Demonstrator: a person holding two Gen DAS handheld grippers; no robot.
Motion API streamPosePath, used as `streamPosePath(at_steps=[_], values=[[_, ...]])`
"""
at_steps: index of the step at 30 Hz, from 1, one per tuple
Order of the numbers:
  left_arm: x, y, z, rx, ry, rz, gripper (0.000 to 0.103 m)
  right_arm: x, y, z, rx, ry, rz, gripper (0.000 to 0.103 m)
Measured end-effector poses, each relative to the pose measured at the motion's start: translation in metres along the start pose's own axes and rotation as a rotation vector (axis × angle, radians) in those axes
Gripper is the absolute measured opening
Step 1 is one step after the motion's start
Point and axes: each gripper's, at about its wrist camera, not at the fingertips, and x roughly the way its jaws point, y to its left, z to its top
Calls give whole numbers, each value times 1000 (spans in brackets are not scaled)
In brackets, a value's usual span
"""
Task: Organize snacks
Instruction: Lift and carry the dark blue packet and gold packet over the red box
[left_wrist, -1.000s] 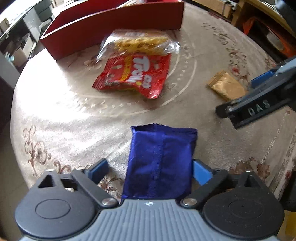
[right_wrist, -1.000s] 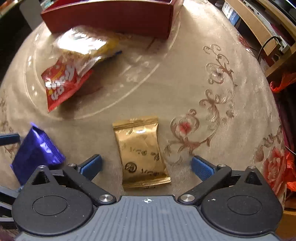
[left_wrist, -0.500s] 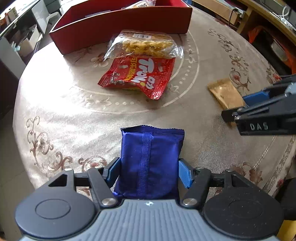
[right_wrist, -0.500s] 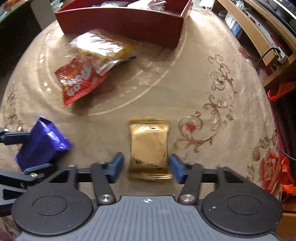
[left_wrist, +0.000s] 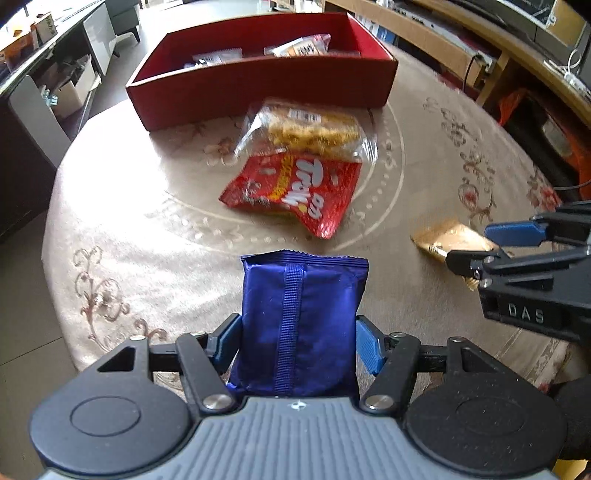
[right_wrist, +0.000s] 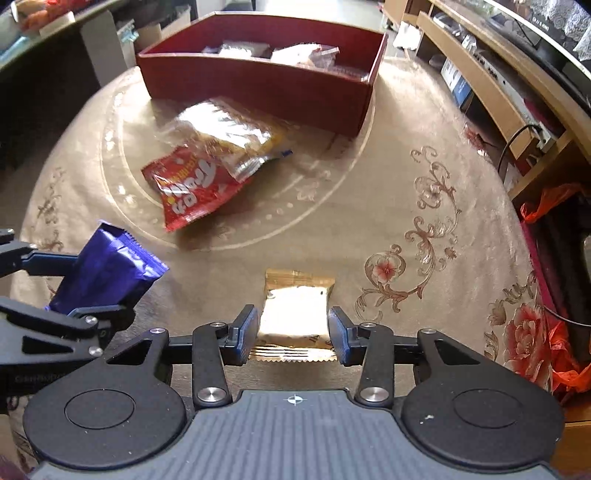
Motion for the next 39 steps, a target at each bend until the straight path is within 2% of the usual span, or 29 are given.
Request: streamPosePath(at_steps=[2,3,4,8,11,12,13,16,18,20,22,24,29,39], values=[[-2,2,2,-11,-6,-2,60,-4,0,1,-1,-15,0,49],[-3,3,2,-15,-9,-2,60,-5,0,2,0,-20,2,40],[-3,4,3,-18,-11,-1,60,-6,-1,3,5,-20,11,37],[0,5,4,-26,1,2,60,2,-5,2,21,19,12,38],[4,4,3,-27,22,-5,60,4,-17,3,66,27,14,61],[5,4,3,-30,26,-8,60,6,-19,3,82,26,9,76],[6,3,3,-30,30,-10,60,9,-20,5,89,30,8,78],[8,0,3,-27,36,-11,60,18,-12,8,76,56,54,77],[10,1,3,-28,41,-9,60,27,-4,8,43,79,21,74],[13,2,3,-32,49,-8,60,39,1,5,13,116,-9,66],[16,3,3,-37,63,-10,60,40,0,4,17,114,5,60],[17,3,3,-46,70,-15,60,37,-2,4,27,107,5,47],[8,3,5,-46,40,-23,60,24,-3,-1,29,83,21,46],[-8,8,15,-54,-20,-33,60,-11,-11,8,79,-50,52,46]])
